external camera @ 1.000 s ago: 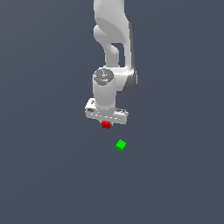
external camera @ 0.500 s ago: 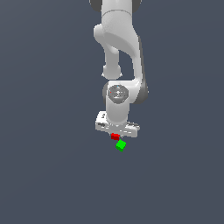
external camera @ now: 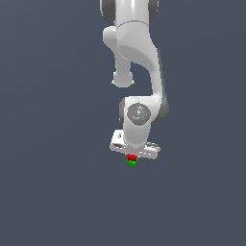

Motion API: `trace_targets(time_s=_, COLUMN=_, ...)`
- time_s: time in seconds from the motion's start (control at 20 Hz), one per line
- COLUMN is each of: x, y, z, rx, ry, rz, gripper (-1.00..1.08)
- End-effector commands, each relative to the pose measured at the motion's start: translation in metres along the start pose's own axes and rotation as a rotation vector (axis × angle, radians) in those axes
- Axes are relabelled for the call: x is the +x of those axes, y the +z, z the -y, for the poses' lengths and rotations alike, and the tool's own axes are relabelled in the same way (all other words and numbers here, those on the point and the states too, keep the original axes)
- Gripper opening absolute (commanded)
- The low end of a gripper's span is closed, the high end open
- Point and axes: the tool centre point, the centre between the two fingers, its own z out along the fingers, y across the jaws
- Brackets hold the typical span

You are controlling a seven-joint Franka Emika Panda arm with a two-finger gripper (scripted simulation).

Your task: Stack the red cube on top of the green cube.

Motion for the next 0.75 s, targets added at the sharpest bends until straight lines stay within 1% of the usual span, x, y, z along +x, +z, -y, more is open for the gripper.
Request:
trace_targets(time_s=0.0, x=0.0036, y=0.0009, z=0.0034, rx=0.0, ry=0.0, rz=-0.001, gripper=-1.0)
trace_targets(time_s=0.2, x=0.0052, y=0.0014, z=0.0049, rx=0.0, ry=0.0, rz=-0.001, gripper=-1.0)
trace_targets(time_s=0.25, x=0.0052, y=0.0014, z=0.0049, rx=0.0, ry=0.0, rz=-0.001, gripper=1.0)
trace_targets(time_s=0.7, x=0.0052, y=0.0014, z=0.0049, rx=0.0, ry=0.0, rz=-0.001, gripper=1.0)
